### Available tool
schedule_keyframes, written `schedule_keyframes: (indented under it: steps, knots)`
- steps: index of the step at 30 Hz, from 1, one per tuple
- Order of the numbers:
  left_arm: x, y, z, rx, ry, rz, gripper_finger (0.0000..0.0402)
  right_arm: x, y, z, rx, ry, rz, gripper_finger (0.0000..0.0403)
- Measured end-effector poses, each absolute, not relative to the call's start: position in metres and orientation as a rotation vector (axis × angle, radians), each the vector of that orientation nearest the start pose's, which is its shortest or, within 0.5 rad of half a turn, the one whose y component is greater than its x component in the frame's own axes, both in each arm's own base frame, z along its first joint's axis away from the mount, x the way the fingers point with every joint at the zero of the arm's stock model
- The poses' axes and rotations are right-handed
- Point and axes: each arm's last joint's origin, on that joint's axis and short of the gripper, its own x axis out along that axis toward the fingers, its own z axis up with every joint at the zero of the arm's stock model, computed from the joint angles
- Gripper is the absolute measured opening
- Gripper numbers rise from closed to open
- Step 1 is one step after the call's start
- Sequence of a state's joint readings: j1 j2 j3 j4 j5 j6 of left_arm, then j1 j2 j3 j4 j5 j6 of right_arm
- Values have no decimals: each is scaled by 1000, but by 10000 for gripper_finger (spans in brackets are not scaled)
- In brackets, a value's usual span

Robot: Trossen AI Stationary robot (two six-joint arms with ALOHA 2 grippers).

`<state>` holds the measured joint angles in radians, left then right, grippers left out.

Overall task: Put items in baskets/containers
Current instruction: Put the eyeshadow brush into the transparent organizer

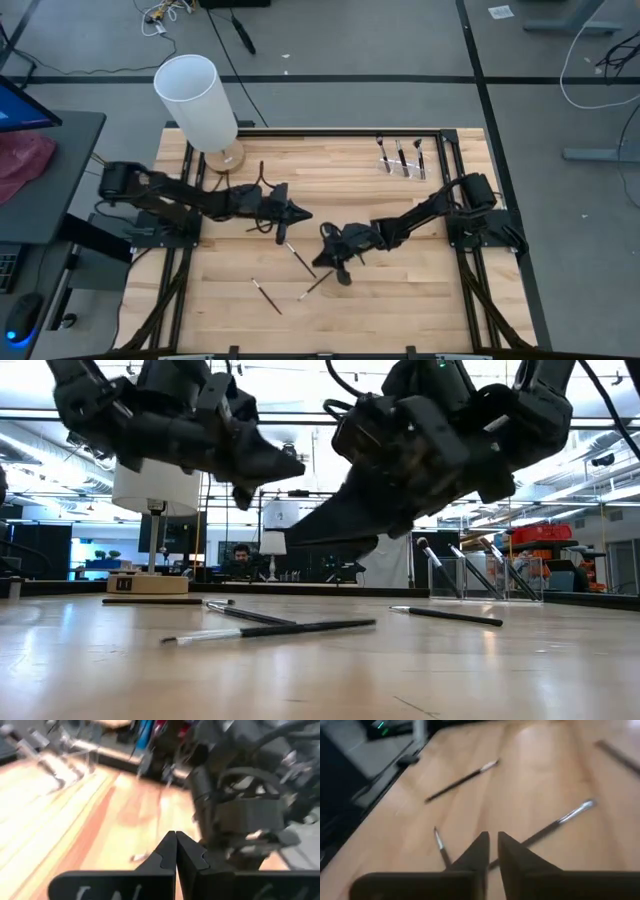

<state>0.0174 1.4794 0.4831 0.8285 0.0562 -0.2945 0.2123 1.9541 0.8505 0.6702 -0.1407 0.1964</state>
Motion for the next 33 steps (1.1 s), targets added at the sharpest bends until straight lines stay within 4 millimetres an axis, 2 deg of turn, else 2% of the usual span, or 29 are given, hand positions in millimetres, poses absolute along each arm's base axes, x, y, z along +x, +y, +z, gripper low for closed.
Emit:
schedule_keyframes:
  steps: [4, 10, 15, 20, 23, 27, 28, 33]
  knots:
    - [260, -11, 184, -254, 287, 61, 2, 355, 101, 115, 129, 488, 427, 85]
    - [242, -41, 186, -180, 368, 174, 3, 345, 151, 114, 22, 469, 546, 173]
    - [237, -66, 182, -153, 375, 179, 4, 343, 176, 95, -22, 504, 545, 193]
    - [233, -81, 178, -157, 383, 176, 4, 344, 187, 69, -50, 571, 552, 159]
    - [230, -91, 175, -180, 386, 168, 4, 340, 188, 57, -71, 637, 537, 112]
    - [225, -102, 173, -185, 376, 185, 4, 337, 187, 53, -84, 658, 474, 28]
    - [224, -104, 173, -184, 373, 192, 4, 336, 186, 52, -77, 659, 461, 17]
    - [220, -111, 173, -200, 356, 207, 4, 335, 185, 51, -52, 651, 371, 10]
